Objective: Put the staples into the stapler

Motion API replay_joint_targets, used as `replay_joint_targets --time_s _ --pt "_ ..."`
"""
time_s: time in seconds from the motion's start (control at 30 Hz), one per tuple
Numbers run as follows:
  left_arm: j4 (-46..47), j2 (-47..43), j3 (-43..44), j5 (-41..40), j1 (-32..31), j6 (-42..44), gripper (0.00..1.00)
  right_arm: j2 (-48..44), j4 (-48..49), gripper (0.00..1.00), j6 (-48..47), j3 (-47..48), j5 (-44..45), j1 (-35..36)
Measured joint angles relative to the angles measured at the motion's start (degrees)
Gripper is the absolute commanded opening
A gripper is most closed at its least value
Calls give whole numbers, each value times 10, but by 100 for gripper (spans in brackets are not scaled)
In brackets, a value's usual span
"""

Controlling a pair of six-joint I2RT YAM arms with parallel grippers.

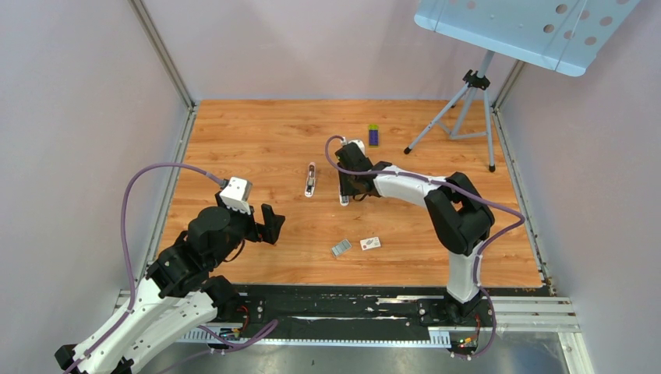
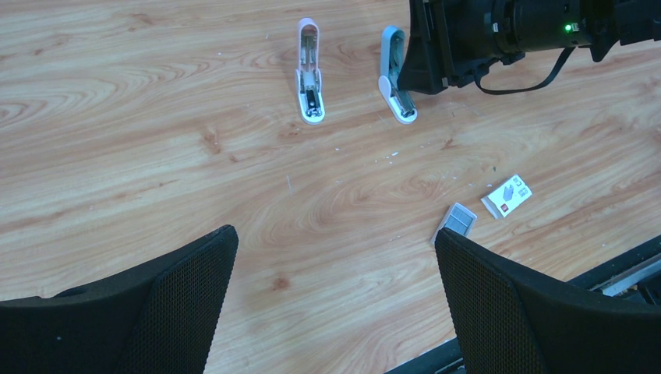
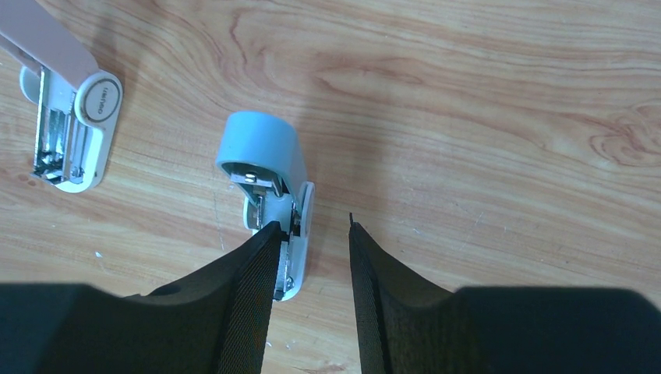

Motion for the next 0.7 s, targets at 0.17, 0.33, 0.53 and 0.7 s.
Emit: replay_joint_targets --time_s 0.17,0.33,0.53,0.7 --pt "0 0 0 0 0 0 100 -5 0 41 0 -6 -1 0" --pt "0 0 0 0 0 0 100 -20 -5 41 -5 -6 -7 0" --pt "2 18 0 1 0 1 95 -52 -8 42 -25 -5 -44 -13" --pt "33 70 0 18 0 0 85 -56 -6 47 -54 9 -128 -54"
